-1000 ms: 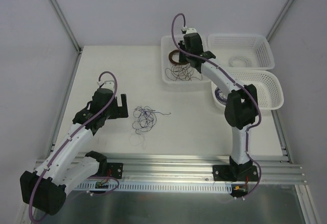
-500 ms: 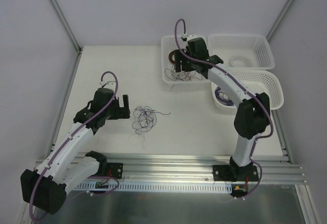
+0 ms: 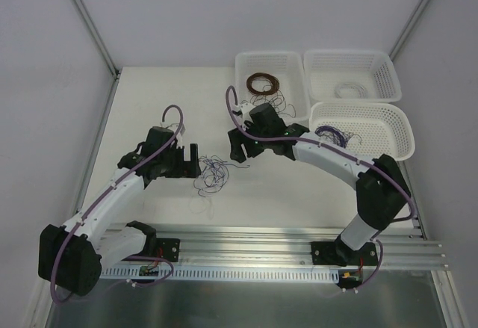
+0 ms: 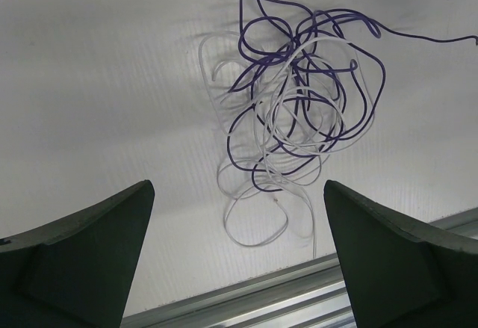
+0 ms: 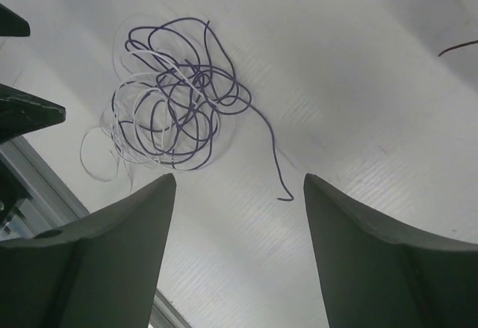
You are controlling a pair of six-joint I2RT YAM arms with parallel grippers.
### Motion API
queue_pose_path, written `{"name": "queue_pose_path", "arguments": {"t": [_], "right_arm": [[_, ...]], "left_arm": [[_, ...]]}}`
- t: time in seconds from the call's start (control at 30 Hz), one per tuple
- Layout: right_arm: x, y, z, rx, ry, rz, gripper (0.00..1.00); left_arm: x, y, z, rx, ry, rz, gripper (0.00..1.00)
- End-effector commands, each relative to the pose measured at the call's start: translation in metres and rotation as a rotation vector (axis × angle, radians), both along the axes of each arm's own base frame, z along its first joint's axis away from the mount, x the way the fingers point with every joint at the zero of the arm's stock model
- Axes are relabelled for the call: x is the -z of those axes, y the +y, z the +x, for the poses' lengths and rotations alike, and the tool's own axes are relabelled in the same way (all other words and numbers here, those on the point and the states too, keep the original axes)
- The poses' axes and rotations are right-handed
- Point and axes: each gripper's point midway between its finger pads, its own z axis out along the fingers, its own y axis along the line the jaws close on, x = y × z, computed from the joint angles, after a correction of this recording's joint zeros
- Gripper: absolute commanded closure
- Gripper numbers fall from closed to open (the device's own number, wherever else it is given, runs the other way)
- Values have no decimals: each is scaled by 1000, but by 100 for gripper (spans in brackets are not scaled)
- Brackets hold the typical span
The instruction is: Untangle the cables
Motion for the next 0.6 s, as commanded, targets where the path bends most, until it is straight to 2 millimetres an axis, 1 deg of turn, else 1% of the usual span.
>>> {"name": "queue_pose_path", "arguments": {"t": [0.0, 0.03, 0.07, 0.1, 0.13, 0.2, 0.3, 0.43, 0.47, 0.5, 0.53, 0.57], "right_arm": [[-1, 31, 3, -77, -40, 92, 29], [10, 36, 4, -98, -32, 78, 31], [16, 39, 4, -112, -28, 76, 33], [17, 46, 4, -131, -34, 88, 34], [26, 50, 6, -140, -26, 81, 37], [29, 59, 8, -157, -30, 95, 38], [45, 68, 15, -172, -21, 81, 40], [56, 78, 22, -189, -10, 80, 42], [62, 80, 23, -189, -1, 73, 43], [59, 83, 25, -192, -6, 81, 44], [60, 84, 26, -193, -4, 80, 48], [56, 89, 30, -191, -25, 103, 52]], "left_arm": [[-7, -9, 6, 25, -5, -45, 1], [-5, -9, 6, 23, -1, -43, 1], [-5, -8, 6, 21, 2, -41, 1], [-5, -8, 6, 21, 3, -41, 1], [-4, -9, 6, 20, 4, -42, 1], [-3, -8, 6, 19, 7, -37, 1], [-2, -8, 7, 18, 9, -35, 1], [-1, -8, 7, 18, 17, -33, 1], [0, -8, 7, 17, 21, -32, 1], [1, -8, 7, 19, 23, -32, 1], [2, -8, 7, 20, 26, -32, 1], [2, -9, 7, 21, 28, -33, 1]]}}
